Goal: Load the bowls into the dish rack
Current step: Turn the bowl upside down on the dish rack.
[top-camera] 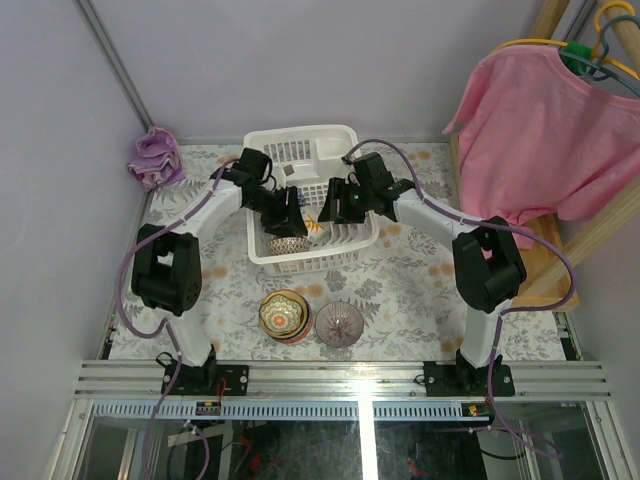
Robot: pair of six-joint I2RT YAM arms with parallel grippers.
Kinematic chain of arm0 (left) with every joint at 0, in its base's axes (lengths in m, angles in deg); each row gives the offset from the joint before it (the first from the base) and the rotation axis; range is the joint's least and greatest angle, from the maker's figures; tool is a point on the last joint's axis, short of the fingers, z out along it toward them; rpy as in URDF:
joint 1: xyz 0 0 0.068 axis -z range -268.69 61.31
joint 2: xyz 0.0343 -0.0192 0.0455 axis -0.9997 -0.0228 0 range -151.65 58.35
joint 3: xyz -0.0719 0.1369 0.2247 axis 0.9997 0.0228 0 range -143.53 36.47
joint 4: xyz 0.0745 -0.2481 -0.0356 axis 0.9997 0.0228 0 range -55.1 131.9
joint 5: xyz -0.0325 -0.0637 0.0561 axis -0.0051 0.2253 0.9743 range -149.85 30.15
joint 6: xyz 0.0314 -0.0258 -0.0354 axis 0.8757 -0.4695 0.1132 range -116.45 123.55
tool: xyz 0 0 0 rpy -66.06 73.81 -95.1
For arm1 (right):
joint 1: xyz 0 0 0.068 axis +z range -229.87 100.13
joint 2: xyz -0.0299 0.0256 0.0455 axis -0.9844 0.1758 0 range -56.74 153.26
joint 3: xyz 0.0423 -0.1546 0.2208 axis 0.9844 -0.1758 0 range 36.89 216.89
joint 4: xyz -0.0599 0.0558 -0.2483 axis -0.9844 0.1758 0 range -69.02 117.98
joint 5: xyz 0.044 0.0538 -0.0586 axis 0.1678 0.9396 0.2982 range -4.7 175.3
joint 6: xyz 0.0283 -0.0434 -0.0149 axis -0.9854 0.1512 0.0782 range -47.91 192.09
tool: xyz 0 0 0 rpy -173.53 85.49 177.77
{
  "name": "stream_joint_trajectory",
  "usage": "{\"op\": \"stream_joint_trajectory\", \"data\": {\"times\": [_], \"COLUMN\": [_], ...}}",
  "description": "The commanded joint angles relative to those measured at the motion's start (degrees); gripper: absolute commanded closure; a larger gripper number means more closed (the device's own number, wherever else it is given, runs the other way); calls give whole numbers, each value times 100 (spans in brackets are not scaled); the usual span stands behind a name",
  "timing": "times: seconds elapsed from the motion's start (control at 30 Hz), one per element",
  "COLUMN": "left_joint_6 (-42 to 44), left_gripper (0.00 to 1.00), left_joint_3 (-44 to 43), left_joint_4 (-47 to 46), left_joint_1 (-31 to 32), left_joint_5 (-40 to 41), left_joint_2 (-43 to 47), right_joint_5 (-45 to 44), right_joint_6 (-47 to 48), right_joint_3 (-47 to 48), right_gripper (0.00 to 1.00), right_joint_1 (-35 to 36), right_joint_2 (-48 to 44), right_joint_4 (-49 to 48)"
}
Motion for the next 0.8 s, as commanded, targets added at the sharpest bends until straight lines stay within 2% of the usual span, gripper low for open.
{"op": "stream_joint_trajectory", "data": {"times": [0.0,0.3,0.43,0.77], "left_joint_6": [-67,-348,-565,-755], "left_gripper": [52,51,50,49], "left_joint_3": [-130,-273,-332,-69], "left_joint_4": [233,247,99,-95], "left_joint_1": [-36,-52,-77,-90], "left_joint_5": [219,410,485,358], "left_joint_2": [399,1045,1324,1585], "right_joint_5": [-36,-101,-118,-92], "right_joint_6": [94,127,149,263], "right_joint_3": [248,236,202,135], "right_gripper": [38,40,45,45], "right_joint_1": [90,166,206,251], "right_joint_2": [55,65,93,167], "right_joint_4": [16,105,127,282]}}
